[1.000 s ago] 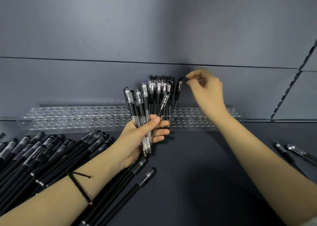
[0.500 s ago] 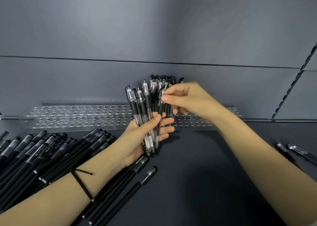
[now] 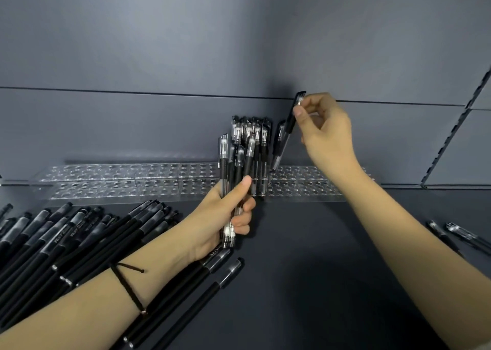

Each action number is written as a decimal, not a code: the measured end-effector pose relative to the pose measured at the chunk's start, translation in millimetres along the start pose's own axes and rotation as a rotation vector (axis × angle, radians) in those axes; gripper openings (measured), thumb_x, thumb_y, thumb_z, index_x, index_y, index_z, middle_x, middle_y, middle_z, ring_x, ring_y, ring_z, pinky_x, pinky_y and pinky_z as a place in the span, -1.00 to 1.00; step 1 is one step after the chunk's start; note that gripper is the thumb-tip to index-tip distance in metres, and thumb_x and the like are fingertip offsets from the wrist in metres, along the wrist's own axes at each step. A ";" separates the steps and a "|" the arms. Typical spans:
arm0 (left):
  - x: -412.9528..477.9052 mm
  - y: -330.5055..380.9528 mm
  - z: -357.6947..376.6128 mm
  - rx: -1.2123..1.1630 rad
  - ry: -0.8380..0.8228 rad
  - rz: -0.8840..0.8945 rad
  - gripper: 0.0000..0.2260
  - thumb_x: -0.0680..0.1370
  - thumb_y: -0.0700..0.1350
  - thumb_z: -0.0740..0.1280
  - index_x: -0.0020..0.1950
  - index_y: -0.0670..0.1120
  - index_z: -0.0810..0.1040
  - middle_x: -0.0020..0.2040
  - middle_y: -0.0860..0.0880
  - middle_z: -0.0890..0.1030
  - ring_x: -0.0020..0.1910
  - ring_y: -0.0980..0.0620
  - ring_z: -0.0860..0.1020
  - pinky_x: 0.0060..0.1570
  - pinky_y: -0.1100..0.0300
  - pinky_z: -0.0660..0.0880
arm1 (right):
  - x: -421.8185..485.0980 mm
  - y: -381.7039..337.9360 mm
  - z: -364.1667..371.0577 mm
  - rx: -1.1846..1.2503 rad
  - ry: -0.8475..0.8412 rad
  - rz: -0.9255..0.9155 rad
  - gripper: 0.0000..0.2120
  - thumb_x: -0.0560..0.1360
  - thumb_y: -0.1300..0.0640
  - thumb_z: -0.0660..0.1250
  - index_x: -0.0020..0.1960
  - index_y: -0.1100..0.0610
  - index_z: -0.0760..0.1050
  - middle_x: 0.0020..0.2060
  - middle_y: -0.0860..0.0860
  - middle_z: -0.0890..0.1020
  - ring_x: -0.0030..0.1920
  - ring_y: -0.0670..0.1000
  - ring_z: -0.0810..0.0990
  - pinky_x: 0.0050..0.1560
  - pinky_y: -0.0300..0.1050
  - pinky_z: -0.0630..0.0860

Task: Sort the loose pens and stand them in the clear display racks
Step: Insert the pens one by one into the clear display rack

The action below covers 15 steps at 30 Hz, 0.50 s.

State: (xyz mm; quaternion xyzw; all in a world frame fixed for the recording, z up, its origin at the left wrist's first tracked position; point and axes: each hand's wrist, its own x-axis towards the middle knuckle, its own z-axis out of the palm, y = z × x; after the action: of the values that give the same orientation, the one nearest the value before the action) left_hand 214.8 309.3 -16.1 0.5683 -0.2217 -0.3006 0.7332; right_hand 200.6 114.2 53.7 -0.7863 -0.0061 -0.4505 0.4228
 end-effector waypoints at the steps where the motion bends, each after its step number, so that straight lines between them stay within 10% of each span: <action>1: 0.0 0.0 -0.5 0.004 -0.004 0.000 -0.69 0.59 0.07 0.24 -0.19 -0.10 0.24 -0.43 0.03 0.38 -0.54 0.12 0.22 -0.52 0.30 0.25 | -0.9 2.6 2.2 -0.008 -0.005 0.002 -0.80 0.56 0.15 0.31 -0.11 -0.13 0.40 -0.23 -0.18 0.54 -0.31 -0.13 0.48 -0.23 -0.06 0.49; 15: -2.1 1.2 -1.6 -0.036 0.079 0.027 -0.71 0.45 -0.03 0.37 0.05 -0.21 0.55 -0.24 -0.06 0.64 -0.46 0.08 0.47 -0.52 0.28 0.36 | -4.1 11.7 3.1 -0.281 -0.202 0.137 -0.86 0.51 -0.05 0.38 -0.11 0.02 0.56 -0.27 -0.07 0.64 -0.34 -0.21 0.52 -0.30 -0.43 0.40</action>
State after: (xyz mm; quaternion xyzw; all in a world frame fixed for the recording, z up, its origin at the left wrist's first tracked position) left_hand 214.5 312.0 -15.3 0.5633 -0.1948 -0.2718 0.7556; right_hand 204.9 110.3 42.3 -0.8775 0.0678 -0.3357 0.3358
